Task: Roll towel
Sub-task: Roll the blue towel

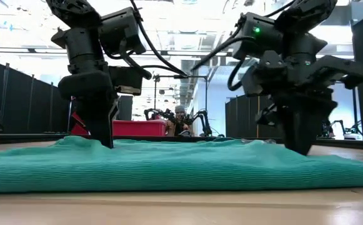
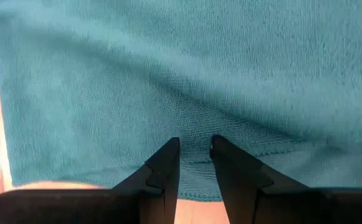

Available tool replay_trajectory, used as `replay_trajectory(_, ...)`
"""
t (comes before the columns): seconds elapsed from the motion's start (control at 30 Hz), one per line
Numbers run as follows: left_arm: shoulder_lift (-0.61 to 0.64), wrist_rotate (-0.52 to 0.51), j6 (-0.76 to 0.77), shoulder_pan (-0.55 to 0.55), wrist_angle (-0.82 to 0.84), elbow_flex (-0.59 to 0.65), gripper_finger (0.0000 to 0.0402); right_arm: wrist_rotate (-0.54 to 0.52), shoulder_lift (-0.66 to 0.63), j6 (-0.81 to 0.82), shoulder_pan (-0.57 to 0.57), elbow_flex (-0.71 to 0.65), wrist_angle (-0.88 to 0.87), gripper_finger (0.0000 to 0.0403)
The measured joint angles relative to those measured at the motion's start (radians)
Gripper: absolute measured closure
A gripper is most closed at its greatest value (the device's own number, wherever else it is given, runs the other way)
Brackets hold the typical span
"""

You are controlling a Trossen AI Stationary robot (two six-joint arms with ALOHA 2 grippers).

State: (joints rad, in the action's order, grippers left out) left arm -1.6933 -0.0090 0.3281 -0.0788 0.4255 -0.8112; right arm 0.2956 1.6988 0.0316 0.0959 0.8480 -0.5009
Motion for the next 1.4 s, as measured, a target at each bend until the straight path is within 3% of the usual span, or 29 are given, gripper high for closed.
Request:
replay_trajectory(0.5, 0.008, -0.010, 0.017, -0.018, -0.044, 0.039, 0.0297, -0.046, -0.152, 0.054, 0.000, -0.095, -0.095, 0.0316)
replay_trajectory(0.77, 0.036, 0.003, 0.017, -0.011, -0.056, 0.052, 0.0297, -0.130, -0.313, 0.087, -0.014, -0.071, 0.057, 0.0316)
replay_trajectory(0.93, 0.043, 0.013, 0.028, 0.003, -0.059, 0.055, 0.0297, -0.166, -0.249, 0.044, -0.064, -0.070, 0.072, 0.0316)
replay_trajectory(1.27, 0.044, 0.008, 0.036, 0.004, -0.049, 0.055, 0.0297, -0.139, -0.072, -0.018, -0.078, -0.069, 0.140, 0.0316)
replay_trajectory(1.4, 0.044, 0.007, 0.036, 0.003, -0.036, 0.054, 0.0297, -0.129, -0.053, -0.044, -0.099, -0.062, 0.076, 0.0316)
